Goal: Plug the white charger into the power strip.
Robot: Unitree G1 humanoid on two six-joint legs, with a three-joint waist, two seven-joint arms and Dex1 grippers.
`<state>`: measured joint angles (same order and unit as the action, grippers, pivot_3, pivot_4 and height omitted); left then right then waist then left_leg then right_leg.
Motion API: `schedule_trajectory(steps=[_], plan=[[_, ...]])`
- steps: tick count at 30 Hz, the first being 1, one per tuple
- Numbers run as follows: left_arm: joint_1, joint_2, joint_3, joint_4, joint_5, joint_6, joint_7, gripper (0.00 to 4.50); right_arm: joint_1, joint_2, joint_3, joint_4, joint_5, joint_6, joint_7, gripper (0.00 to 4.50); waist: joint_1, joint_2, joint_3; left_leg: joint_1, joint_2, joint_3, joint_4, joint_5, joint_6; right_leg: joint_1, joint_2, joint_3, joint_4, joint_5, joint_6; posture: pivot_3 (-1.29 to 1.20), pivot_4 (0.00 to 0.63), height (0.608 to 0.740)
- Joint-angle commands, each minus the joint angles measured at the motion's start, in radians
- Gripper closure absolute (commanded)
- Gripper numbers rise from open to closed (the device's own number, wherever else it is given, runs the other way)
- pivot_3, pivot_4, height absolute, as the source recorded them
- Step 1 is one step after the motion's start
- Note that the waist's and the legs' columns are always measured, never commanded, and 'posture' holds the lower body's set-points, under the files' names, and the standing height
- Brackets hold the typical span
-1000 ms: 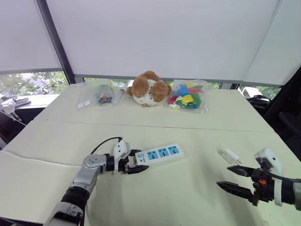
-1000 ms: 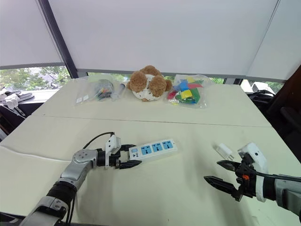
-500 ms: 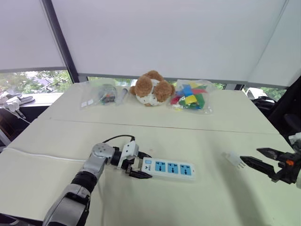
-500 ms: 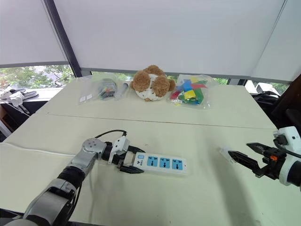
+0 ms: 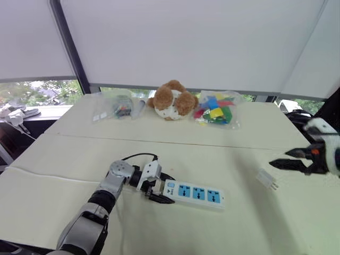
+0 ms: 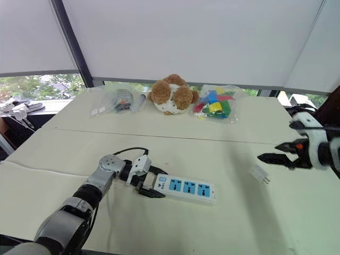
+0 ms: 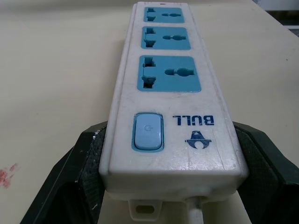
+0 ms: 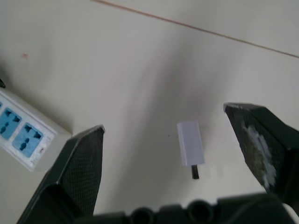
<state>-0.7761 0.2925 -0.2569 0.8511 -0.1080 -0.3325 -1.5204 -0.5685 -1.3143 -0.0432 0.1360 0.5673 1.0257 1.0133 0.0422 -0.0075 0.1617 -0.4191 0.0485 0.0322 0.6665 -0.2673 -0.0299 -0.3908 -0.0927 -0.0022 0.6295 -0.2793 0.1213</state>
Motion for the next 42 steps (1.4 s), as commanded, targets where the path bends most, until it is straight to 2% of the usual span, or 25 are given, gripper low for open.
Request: schedule_trajectory(steps=[1,5,11,20,39,42], plan=[[0.041,-0.030,-0.054,-0.013,0.049,0.005,0.001,1.46,-0.173,0.028,0.190,0.171,-0.155,-0.041,0.124,0.00,0.000,0.000,0.000,-0.002,0.000,-0.001,0.000,0.000,0.000,-0.001,0.000,0.000,0.000,0.000,0.000,0.00,0.150,0.739],[0.067,-0.041,-0.049,-0.043,0.047,0.017,0.036,1.46,-0.372,0.120,0.402,0.441,-0.376,-0.180,0.254,0.00,0.002,0.002,-0.001,-0.005,-0.002,-0.001,0.001,0.000,0.000,-0.002,0.000,0.000,-0.001,0.000,0.000,0.00,0.150,0.739],[0.099,-0.041,-0.042,-0.085,0.043,0.038,0.073,1.46,-0.534,0.239,0.522,0.731,-0.575,-0.357,0.380,0.00,0.005,0.007,-0.003,-0.005,-0.004,-0.001,0.002,0.000,0.000,-0.002,-0.002,0.000,0.000,0.000,0.000,0.00,0.150,0.739],[0.147,-0.036,-0.045,-0.149,0.044,0.065,0.101,1.46,-0.604,0.345,0.523,0.947,-0.727,-0.437,0.447,0.00,0.004,0.011,-0.005,-0.005,-0.005,-0.002,0.002,0.000,-0.001,-0.001,-0.002,0.000,0.000,0.000,0.000,0.00,0.150,0.739],[0.173,-0.050,-0.051,-0.178,0.044,0.082,0.144,1.46,-0.615,0.468,0.464,1.043,-0.817,-0.433,0.410,0.00,0.002,0.014,-0.007,-0.003,-0.006,-0.002,0.002,0.001,-0.001,0.002,-0.002,0.000,0.001,0.000,0.000,0.00,0.150,0.739],[0.175,-0.051,-0.049,-0.181,0.043,0.082,0.151,1.46,-0.610,0.473,0.455,1.046,-0.824,-0.426,0.398,0.92,0.002,0.014,-0.007,-0.003,-0.007,-0.002,0.002,0.001,-0.001,0.002,-0.003,0.000,0.001,0.000,0.000,0.00,0.150,0.739]])
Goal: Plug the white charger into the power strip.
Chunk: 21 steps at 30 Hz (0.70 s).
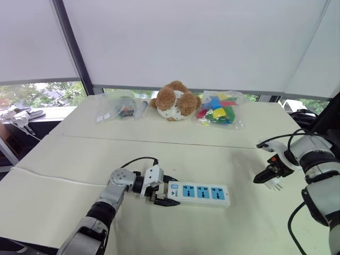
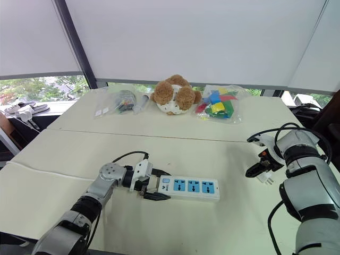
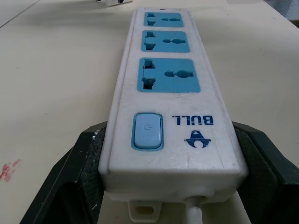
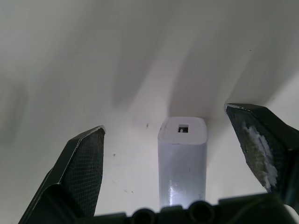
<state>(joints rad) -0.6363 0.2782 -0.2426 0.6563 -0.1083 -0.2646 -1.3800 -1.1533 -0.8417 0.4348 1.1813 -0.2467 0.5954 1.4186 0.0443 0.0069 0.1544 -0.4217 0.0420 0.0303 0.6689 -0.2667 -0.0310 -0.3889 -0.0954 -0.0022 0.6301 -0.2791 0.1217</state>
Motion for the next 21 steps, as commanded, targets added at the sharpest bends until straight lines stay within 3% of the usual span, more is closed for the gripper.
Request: schedule_trajectory(steps=[1,4,6,16,21], plan=[[0.035,-0.038,-0.062,0.015,0.043,0.014,0.015,1.46,-0.021,0.001,-0.024,0.001,-0.015,0.001,-0.010,1.36,0.000,0.000,0.000,0.000,0.000,0.000,0.000,0.000,0.000,0.000,0.000,0.000,0.000,0.000,0.000,0.00,0.150,0.739],[0.029,-0.040,-0.055,0.023,0.043,0.011,0.027,1.46,-0.004,-0.001,-0.011,-0.007,-0.037,-0.028,0.004,3.04,0.001,0.000,0.000,0.000,0.000,0.000,0.000,0.000,0.000,0.000,0.000,0.000,0.000,0.000,0.000,0.00,0.150,0.739],[0.024,-0.040,-0.051,0.030,0.043,0.009,0.033,1.46,0.001,0.001,-0.010,-0.010,-0.044,-0.030,0.016,3.76,0.001,0.000,0.000,0.000,0.000,0.000,0.000,0.000,0.000,0.000,0.000,0.000,0.000,0.000,0.000,0.00,0.150,0.739],[0.010,-0.043,-0.037,0.052,0.040,0.001,0.050,1.46,0.015,-0.005,-0.016,-0.016,-0.066,-0.111,0.021,3.74,0.000,0.000,0.000,0.001,-0.001,0.000,0.000,0.001,-0.001,0.001,-0.001,0.000,0.000,0.000,0.000,0.00,0.150,0.739],[0.004,-0.046,-0.035,0.065,0.040,-0.003,0.054,1.46,0.006,0.001,-0.029,-0.003,-0.069,-0.130,0.003,1.41,0.000,0.000,0.000,0.002,-0.001,-0.001,0.000,0.001,-0.001,0.003,-0.001,0.000,0.000,0.000,0.000,0.00,0.150,0.739]])
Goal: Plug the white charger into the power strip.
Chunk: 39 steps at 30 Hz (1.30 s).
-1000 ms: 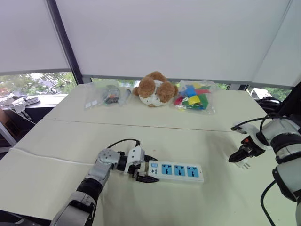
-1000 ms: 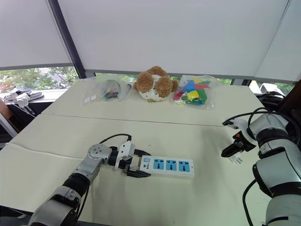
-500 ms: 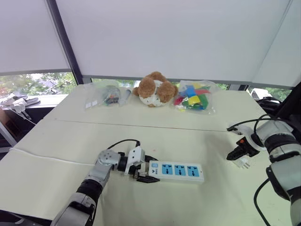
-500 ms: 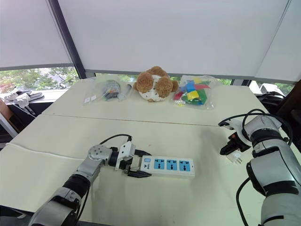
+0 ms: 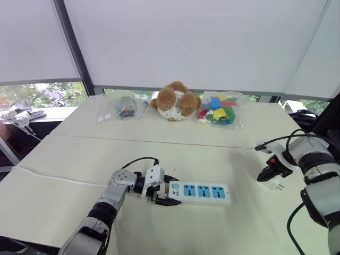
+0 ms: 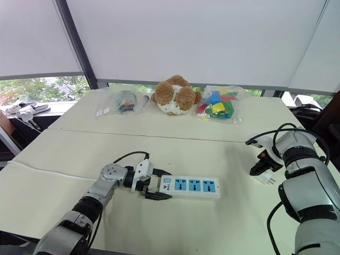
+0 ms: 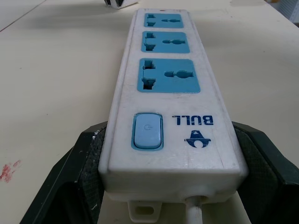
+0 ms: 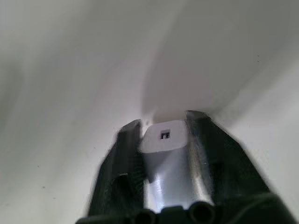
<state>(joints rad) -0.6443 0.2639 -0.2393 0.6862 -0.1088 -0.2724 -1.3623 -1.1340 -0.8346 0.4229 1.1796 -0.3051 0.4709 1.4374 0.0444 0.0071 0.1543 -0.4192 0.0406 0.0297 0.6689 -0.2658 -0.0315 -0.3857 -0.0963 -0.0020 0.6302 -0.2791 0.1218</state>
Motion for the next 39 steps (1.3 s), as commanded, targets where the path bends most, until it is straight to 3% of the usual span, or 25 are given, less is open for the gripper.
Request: schedule_trajectory(steps=[1,8,16,19,22,30,34,38,39], plan=[[0.012,-0.032,-0.037,0.037,0.041,0.004,0.037,1.46,-0.020,-0.007,-0.018,0.001,-0.013,-0.007,-0.013,1.41,0.000,0.000,0.000,0.001,0.000,0.000,0.000,0.000,0.000,0.001,0.000,0.000,0.000,0.000,0.000,0.00,0.150,0.739],[0.014,-0.033,-0.035,0.044,0.042,0.002,0.045,1.46,-0.047,-0.031,0.021,0.003,-0.067,-0.076,0.087,1.41,0.000,0.000,0.000,0.003,-0.001,0.000,0.000,0.000,0.000,0.003,0.000,0.000,0.000,0.000,0.000,0.00,0.150,0.739],[0.025,-0.033,-0.036,0.034,0.040,0.005,0.047,1.46,-0.033,-0.018,0.011,0.017,-0.089,-0.085,0.074,1.41,0.000,0.000,0.000,0.003,-0.001,-0.001,0.000,0.000,0.000,0.004,0.000,0.000,0.000,0.000,0.000,0.00,0.150,0.739],[0.027,-0.033,-0.036,0.033,0.040,0.006,0.048,1.46,-0.028,-0.010,0.005,0.023,-0.090,-0.085,0.051,2.25,0.000,0.001,0.000,0.004,-0.001,-0.001,0.000,0.000,0.000,0.004,0.000,0.000,0.000,0.000,0.000,0.00,0.150,0.739],[0.027,-0.033,-0.036,0.034,0.041,0.005,0.051,1.46,-0.020,0.001,0.003,0.026,-0.089,-0.081,0.032,3.77,-0.001,0.001,0.000,0.004,-0.001,-0.001,0.000,0.000,0.000,0.004,0.000,0.000,0.000,0.000,0.000,0.00,0.150,0.739],[0.006,-0.021,-0.024,0.059,0.040,0.001,0.052,1.46,-0.041,-0.017,-0.035,-0.010,-0.061,-0.118,-0.007,3.76,-0.004,0.001,0.000,0.010,-0.001,-0.002,-0.001,0.000,0.000,0.011,0.000,0.000,-0.001,0.000,0.000,0.00,0.150,0.739],[-0.022,0.005,-0.029,0.072,0.041,0.003,0.000,1.46,-0.118,-0.012,-0.177,-0.061,0.086,0.007,0.097,3.76,-0.006,0.003,0.001,0.010,-0.001,-0.001,-0.001,0.000,0.000,0.010,0.000,0.000,-0.001,0.000,0.000,0.00,0.150,0.739],[-0.067,0.026,-0.017,0.092,0.008,0.056,-0.088,1.46,0.014,-0.056,-0.342,-0.397,0.417,0.225,0.177,3.76,-0.005,0.002,0.002,0.010,-0.001,-0.002,-0.002,0.000,0.000,0.008,0.000,0.000,-0.001,0.000,0.000,0.00,0.150,0.739],[-0.089,0.028,-0.007,0.101,-0.010,0.092,-0.118,1.46,0.108,-0.038,-0.452,-0.537,0.500,0.283,0.155,3.76,-0.005,0.002,0.002,0.010,0.000,-0.002,-0.003,0.000,0.000,0.008,0.000,0.000,0.000,0.000,0.000,0.00,0.150,0.739]])
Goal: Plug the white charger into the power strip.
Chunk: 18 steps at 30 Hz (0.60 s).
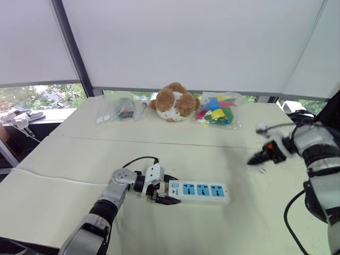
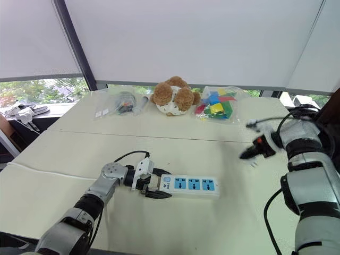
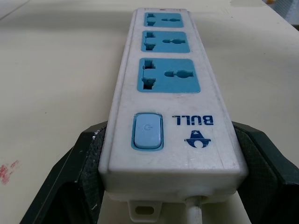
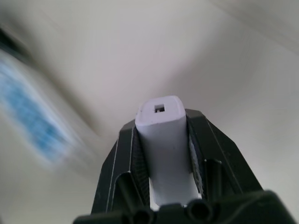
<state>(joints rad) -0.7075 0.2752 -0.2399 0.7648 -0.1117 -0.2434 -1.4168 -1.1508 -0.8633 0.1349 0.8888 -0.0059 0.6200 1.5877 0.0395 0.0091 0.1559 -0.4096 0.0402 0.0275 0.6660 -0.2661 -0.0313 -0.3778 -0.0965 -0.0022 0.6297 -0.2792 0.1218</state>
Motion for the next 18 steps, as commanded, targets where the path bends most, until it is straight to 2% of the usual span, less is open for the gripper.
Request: schedule_trajectory(steps=[1,3,6,8,11,18], plan=[[-0.044,0.019,0.001,0.033,-0.019,0.089,-0.084,1.46,0.206,0.016,-0.263,-0.359,0.276,0.180,-0.031,3.76,0.003,-0.004,0.000,0.000,0.000,-0.001,0.000,0.000,0.000,0.000,0.000,-0.001,0.000,0.000,0.000,0.00,0.150,0.739],[-0.084,0.027,0.010,0.073,-0.025,0.115,-0.118,1.46,0.379,0.077,-0.391,-0.576,0.368,0.227,-0.121,3.76,0.000,-0.008,0.000,-0.002,0.001,-0.005,-0.002,0.000,0.000,0.000,0.002,-0.002,0.000,0.000,0.000,0.00,0.150,0.739],[-0.138,0.036,0.009,0.156,-0.003,0.090,-0.134,1.46,0.535,0.189,-0.474,-0.773,0.477,0.237,-0.229,3.76,-0.005,-0.007,0.000,-0.004,0.001,-0.004,-0.002,-0.001,0.000,-0.005,0.002,-0.002,0.002,0.000,0.000,0.00,0.150,0.739],[-0.170,0.039,0.009,0.204,0.011,0.066,-0.137,1.46,0.614,0.286,-0.519,-0.861,0.547,0.167,-0.277,3.76,-0.013,-0.007,0.000,-0.009,0.002,-0.003,-0.002,0.001,-0.001,-0.013,0.003,-0.002,0.003,0.000,0.000,0.00,0.150,0.739],[-0.197,0.043,0.023,0.247,0.013,0.041,-0.151,1.46,0.675,0.345,-0.509,-0.935,0.588,0.133,-0.337,3.76,-0.027,-0.007,0.000,-0.009,0.003,-0.004,-0.002,0.002,-0.003,-0.013,0.005,-0.002,0.004,0.000,0.001,0.00,0.150,0.739],[-0.195,0.057,0.017,0.252,0.041,-0.028,-0.168,1.46,0.852,0.416,-0.389,-1.019,0.537,-0.146,-0.358,3.76,-0.028,-0.008,0.000,-0.009,0.006,-0.005,-0.002,0.002,-0.003,-0.013,0.009,-0.001,0.004,0.000,0.001,0.00,0.150,0.739]])
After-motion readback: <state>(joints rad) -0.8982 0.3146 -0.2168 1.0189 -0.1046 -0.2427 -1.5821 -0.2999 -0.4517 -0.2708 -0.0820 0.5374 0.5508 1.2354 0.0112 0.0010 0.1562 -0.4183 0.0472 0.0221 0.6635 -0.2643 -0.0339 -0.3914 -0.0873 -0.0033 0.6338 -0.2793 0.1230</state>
